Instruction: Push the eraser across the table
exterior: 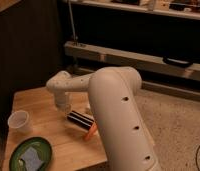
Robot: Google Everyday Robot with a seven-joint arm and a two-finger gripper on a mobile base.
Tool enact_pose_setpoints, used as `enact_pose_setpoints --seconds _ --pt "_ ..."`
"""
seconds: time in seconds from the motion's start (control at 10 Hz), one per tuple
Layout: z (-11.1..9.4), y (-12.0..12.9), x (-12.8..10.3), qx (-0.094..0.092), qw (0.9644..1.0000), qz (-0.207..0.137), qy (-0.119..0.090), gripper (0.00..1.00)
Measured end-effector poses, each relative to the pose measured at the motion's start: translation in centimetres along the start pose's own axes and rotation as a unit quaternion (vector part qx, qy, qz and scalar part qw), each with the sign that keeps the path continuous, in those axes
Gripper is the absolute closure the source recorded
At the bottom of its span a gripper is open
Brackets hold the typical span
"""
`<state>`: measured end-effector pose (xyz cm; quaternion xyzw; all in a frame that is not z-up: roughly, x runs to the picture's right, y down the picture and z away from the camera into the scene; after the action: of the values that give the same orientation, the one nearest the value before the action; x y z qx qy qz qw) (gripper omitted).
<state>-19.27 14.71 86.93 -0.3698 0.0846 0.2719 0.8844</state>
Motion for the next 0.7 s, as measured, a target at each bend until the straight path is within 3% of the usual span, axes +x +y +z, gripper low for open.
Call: enact_pose_setpoints --seconds 0.7 --pt "0.7 -1.0 4.3 -0.004 0.9995 0.025 0.017 1.0"
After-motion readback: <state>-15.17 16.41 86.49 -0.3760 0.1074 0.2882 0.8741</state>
